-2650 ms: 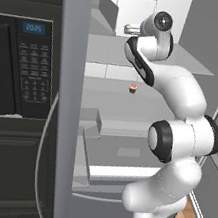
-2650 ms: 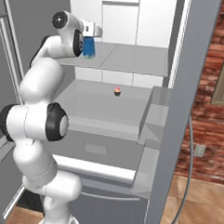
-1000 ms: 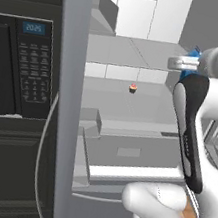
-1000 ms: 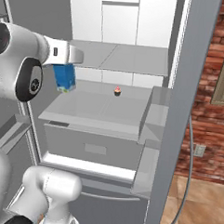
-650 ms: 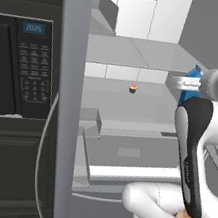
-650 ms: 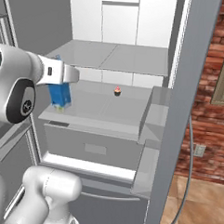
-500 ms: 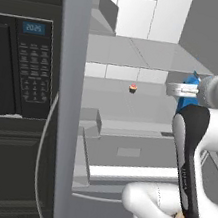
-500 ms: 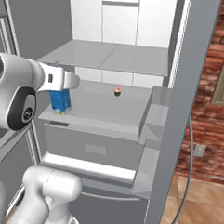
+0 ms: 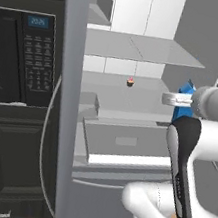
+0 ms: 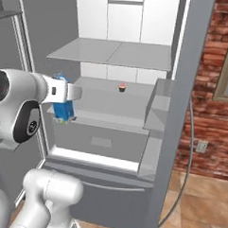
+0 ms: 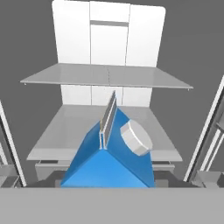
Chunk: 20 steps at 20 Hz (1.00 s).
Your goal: Take out the milk from the fridge and place it on the tray on the counter. Then take the sugar cube near the tray and place it in the tray.
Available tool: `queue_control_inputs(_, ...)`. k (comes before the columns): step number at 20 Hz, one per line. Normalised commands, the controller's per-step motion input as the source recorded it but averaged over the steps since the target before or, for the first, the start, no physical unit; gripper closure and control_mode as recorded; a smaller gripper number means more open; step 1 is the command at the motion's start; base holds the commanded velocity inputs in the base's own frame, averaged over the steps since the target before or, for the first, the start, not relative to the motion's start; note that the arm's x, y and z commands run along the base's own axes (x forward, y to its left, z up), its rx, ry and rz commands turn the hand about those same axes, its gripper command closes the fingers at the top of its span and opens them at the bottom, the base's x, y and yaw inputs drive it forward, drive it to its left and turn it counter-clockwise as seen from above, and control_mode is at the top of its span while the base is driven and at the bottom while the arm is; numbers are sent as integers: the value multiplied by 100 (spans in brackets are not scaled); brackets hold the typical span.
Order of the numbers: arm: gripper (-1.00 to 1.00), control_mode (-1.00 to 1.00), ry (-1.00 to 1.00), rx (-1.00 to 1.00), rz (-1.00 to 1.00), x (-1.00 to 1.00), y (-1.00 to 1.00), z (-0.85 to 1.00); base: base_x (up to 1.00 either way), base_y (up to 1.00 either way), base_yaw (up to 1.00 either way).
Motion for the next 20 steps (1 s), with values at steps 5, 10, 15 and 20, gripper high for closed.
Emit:
queue_control_inputs(5, 100, 100, 0, 0, 0, 0, 0, 0, -100, 0, 0)
queue_control_inputs(10, 100, 100, 0, 0, 0, 0, 0, 0, -100, 0, 1)
queue_control_inputs(15, 100, 100, 0, 0, 0, 0, 0, 0, -100, 0, 1)
queue_control_inputs(20, 100, 100, 0, 0, 0, 0, 0, 0, -98, 16, 46)
